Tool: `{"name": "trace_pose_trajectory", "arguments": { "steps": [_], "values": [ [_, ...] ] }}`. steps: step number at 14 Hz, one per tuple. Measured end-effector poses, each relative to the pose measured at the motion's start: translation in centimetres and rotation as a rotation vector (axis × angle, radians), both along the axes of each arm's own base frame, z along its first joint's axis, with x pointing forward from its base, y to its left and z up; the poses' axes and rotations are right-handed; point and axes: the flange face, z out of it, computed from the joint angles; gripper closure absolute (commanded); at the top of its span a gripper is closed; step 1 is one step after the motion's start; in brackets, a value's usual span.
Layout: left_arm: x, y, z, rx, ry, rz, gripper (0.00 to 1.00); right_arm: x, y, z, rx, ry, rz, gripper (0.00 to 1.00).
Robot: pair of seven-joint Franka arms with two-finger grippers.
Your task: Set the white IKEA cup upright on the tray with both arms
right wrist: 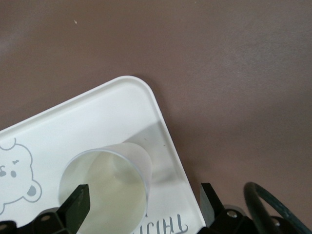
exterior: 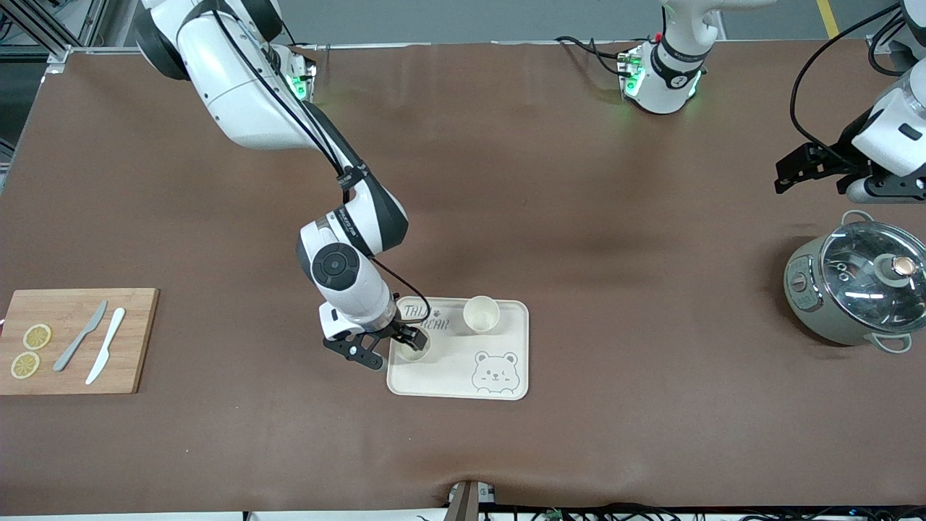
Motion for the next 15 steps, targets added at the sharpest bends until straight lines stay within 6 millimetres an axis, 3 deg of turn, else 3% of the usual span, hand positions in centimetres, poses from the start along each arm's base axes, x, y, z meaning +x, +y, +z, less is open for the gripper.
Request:
{"name": "trace_pose_trajectory", "arguments": {
  "steps": [2, 5, 7, 9, 11, 13, 15],
  "values": [
    [0.0, 0.0, 0.1, 0.0, -0.001, 0.0, 0.0, -0.3, -0.2, 3.4, -0.024, 0.037, 0.002, 0.0],
    [0.0, 0.0, 0.1, 0.0, -0.002, 0.0, 0.0, -1.7, -1.4, 12.0, -0.062, 0.086, 0.012, 0.0],
    [0.1, 0.0, 0.1, 0.0, -0.003, 0.0, 0.0, -2.9, -3.7, 17.7, -0.081, 0.113, 0.06, 0.0],
    [0.1, 0.0, 0.1, 0.0, -0.003, 0.0, 0.0, -3.0, -8.6, 23.3, -0.082, 0.115, 0.17, 0.0],
    [0.1, 0.0, 0.2, 0.0, -0.003, 0.0, 0.0, -3.0, -15.7, 27.7, -0.092, 0.132, 0.259, 0.0],
    [0.1, 0.0, 0.2, 0.0, -0.003, -0.001, 0.0, -3.2, -22.7, 30.2, -0.097, 0.166, 0.313, 0.0],
    [0.1, -0.1, 0.2, 0.0, -0.003, -0.001, 0.0, -3.3, -28.3, 31.9, -0.096, 0.165, 0.353, 0.0]
  ]
}}
